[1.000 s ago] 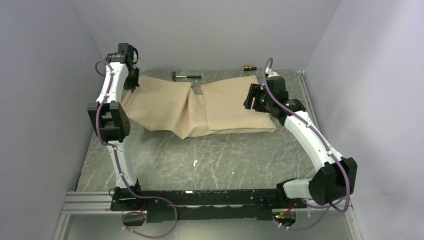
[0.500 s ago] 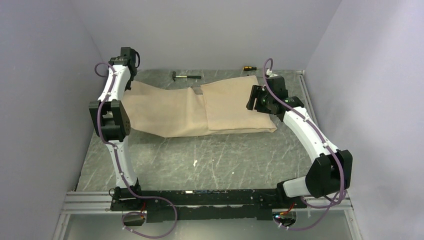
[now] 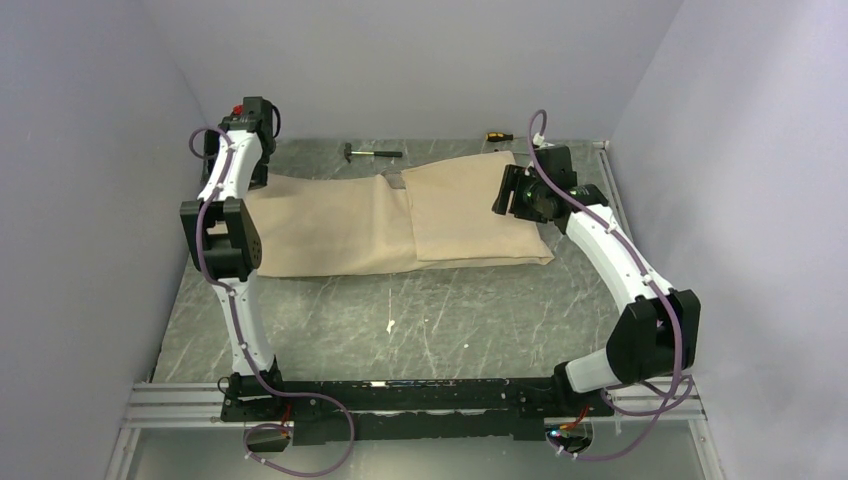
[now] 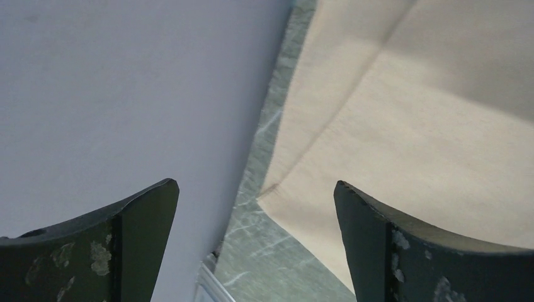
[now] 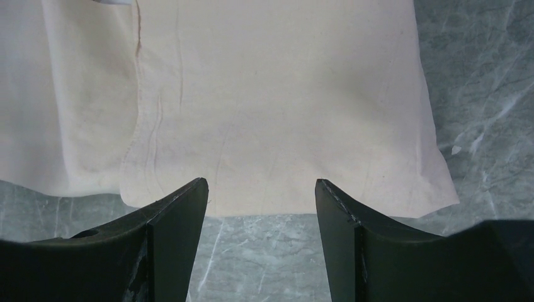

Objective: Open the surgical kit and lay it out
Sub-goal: Open the surgical kit at the center of the board.

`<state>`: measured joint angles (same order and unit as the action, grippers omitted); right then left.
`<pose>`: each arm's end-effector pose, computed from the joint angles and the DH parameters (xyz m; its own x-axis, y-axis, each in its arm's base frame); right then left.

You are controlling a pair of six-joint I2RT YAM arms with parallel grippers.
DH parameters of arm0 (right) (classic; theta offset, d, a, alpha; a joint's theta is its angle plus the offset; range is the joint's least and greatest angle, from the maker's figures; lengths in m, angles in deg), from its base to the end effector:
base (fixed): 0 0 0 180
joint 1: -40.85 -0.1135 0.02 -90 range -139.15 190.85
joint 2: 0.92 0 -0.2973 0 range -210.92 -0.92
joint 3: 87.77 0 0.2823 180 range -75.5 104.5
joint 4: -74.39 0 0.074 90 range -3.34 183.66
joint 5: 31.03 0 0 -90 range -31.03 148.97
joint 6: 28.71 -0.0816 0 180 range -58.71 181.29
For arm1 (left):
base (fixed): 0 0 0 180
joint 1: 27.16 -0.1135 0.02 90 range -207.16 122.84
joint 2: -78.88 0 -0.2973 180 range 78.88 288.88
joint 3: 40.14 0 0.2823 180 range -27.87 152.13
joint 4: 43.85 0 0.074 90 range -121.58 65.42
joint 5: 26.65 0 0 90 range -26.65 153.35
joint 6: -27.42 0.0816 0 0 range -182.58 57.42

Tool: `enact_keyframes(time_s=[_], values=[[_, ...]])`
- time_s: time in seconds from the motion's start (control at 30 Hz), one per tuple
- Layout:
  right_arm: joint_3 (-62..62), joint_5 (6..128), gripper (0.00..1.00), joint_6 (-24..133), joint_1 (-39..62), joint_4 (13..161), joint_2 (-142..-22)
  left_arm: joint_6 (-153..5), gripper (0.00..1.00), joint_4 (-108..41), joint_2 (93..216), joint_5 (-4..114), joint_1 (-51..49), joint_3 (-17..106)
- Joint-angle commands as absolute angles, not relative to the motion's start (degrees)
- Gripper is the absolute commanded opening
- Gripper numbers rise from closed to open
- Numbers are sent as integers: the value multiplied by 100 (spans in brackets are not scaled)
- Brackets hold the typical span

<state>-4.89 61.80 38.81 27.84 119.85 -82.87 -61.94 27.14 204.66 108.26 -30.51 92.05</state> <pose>0.3610 0.0876 0.3034 -0.7304 0.2232 -0.6455 0.0218 0.9522 0.3046 0.5267 0.0885 0.2672 -0.9054 -0.0451 -0.4221 -0.3338 0.6898 0.6424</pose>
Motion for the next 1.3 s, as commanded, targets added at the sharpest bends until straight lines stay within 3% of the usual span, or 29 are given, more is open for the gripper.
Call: enact_keyframes(time_s=[0.0, 0.17, 0.33, 0.43, 0.6, 1.1, 1.27], values=[[-162, 6402, 67, 3958, 2863, 11978, -8331, -6849, 99, 2907, 20503, 10031, -3054, 9365], [-47, 6150, 66, 3893, 2881, 12045, -8490, -7246, 93, 2555, 20325, 8688, -3291, 8932], [79, 5466, 67, 3925, 2921, 12061, -8734, -7580, 86, 2237, 20399, 6236, -3857, 8795], [346, 5358, 70, 3978, 3018, 12096, -8977, -7659, 86, 2216, 20551, 5713, -3970, 8698], [834, 5378, 71, 4019, 3194, 12275, -9436, -7905, 85, 2201, 20669, 5944, -4097, 8138], [712, 5836, 69, 3913, 3573, 12019, -9977, -7523, 74, 1968, 20476, 8932, -4123, 6421], [642, 6051, 69, 3971, 3641, 11878, -10136, -7446, 75, 1959, 20603, 9115, -4333, 6610]])
